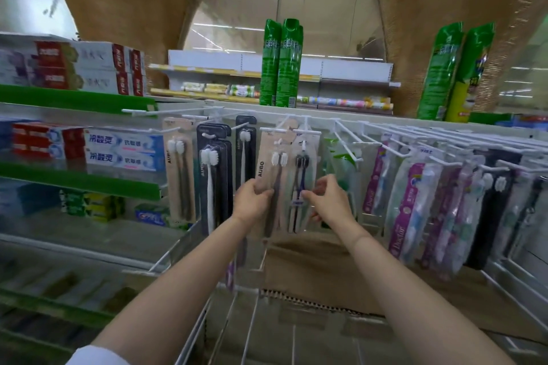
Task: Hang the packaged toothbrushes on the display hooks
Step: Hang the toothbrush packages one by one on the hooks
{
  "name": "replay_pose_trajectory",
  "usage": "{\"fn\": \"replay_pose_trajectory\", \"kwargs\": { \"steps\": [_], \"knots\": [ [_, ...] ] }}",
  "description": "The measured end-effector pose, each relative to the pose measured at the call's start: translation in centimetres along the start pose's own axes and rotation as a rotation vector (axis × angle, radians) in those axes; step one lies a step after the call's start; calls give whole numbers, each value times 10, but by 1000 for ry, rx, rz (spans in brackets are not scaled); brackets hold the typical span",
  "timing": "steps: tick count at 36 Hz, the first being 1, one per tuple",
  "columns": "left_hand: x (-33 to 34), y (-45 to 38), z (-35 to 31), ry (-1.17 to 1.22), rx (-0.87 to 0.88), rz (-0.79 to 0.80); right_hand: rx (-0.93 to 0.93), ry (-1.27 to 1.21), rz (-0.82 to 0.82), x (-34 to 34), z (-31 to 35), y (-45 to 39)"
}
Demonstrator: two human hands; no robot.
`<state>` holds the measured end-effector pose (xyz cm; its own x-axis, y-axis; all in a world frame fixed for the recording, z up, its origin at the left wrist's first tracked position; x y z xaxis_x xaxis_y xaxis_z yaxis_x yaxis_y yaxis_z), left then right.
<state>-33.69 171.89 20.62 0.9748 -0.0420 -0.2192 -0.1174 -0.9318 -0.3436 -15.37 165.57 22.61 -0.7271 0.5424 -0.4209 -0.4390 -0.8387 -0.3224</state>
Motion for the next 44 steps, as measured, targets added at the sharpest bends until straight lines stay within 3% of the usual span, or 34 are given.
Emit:
{"fn": "replay_pose_trajectory", "kwargs": {
  "steps": [5, 12, 19, 29, 34, 44],
  "knots": [
    [-22, -3, 3, -19, 6, -115, 13, 0, -21, 0, 0, 0],
    [-31, -3, 2, -87, 7, -150, 86, 33, 9, 11, 1, -5],
    [-28, -4, 2, -68, 13, -94, 40, 304, -188, -22, 4, -5],
    [-5, -14, 32, 252, -208, 13, 31, 361, -159, -35, 9, 5],
    [23, -24, 12, 138, -123, 156, 44, 316, -141, -33, 4, 3],
    [6, -49, -10, -84, 88, -12, 48, 331, -117, -30, 4, 0]
  ]
}}
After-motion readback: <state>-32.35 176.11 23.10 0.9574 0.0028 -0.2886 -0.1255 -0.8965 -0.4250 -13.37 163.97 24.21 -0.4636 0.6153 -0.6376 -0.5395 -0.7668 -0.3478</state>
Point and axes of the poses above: each hand's wrist, its own y-axis away from the middle knuckle, its own x-axis out of the palm, z = x × y, the point moved 10 cm from there along -y, towards the middle knuckle, and after that the axes turned 4 degrees about x, right-handed, at the moved point
